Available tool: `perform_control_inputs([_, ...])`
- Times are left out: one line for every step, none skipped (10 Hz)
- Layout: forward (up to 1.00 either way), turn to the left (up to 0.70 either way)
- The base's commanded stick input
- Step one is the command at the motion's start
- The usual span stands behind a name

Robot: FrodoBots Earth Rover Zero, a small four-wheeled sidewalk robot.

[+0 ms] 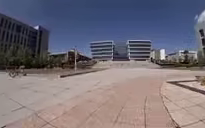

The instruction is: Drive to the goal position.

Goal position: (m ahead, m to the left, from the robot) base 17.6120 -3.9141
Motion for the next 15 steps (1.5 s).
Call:
perform_control_inputs([0.7, 0.01])
perform_control_inputs([0.7, 0.01])
perform_control_inputs([0.7, 0.01])
perform_control_inputs([0.7, 0.01])
perform_control_inputs([0.7, 0.01])
perform_control_inputs([0.7, 0.01])
perform_control_inputs([0.7, 0.01])
perform_control_inputs([0.7, 0.01])
perform_control_inputs([0.7, 0.01])
perform_control_inputs([0.7, 0.01])
perform_control_inputs([0.7, 0.01])
perform_control_inputs([0.7, 0.01])
perform_control_inputs([0.7, 0.01])
perform_control_inputs([0.7, 0.01])
perform_control_inputs([0.7, 0.01])
